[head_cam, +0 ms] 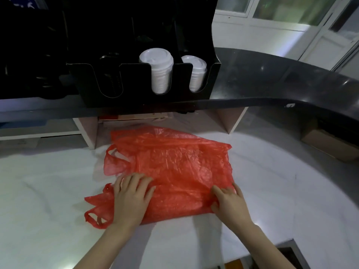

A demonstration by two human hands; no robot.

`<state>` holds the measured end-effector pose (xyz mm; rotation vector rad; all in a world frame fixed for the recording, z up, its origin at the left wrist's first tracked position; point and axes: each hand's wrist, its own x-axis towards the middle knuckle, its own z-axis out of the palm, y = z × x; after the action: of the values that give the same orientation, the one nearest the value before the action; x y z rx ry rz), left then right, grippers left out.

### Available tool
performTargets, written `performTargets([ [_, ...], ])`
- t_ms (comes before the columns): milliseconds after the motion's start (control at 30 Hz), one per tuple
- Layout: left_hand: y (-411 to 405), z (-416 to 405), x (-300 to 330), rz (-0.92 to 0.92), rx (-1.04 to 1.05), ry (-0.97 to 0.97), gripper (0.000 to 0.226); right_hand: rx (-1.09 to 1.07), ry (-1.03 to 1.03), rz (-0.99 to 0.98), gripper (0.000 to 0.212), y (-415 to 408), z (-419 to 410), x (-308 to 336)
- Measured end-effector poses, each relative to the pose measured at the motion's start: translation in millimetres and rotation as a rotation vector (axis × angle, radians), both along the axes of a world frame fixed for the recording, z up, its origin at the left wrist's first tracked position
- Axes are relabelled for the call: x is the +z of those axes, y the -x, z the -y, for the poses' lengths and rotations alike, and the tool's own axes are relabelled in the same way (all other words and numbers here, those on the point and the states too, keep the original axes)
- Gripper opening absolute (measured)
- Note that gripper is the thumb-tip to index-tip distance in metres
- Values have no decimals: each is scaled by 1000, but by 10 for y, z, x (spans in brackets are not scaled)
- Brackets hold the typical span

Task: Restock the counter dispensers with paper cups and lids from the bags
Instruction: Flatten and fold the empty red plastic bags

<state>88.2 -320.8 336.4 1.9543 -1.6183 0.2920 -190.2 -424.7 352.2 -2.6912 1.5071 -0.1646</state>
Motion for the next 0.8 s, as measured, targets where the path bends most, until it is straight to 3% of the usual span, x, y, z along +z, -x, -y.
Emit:
performTargets([
  [67,119,-47,4,86,-224,66,29,-24,96,-78,23,-11,-30,-73],
  [133,206,-115,-130,156,-395,-112,40,-73,155,-106,22,-12,-66,-121],
  [233,182,-164,-346,157,-405,-423,53,-25,210,-27,41,-87,-231,-162],
  [333,166,-180,-380,147,-377,-550,56,140,51,-34,49,-188,-391,-185],
  [600,59,-152,-319,102,-415,-632,63,206,-323,-94,61,-43,-254,-270],
  [733,-60,-219,-194,-87,-508,-557,78,238,-382,79,75,67,-162,-150],
  [800,-148,-306,-172,-78,-551,-498,77,232,-268,199,66,172,-143,-165],
])
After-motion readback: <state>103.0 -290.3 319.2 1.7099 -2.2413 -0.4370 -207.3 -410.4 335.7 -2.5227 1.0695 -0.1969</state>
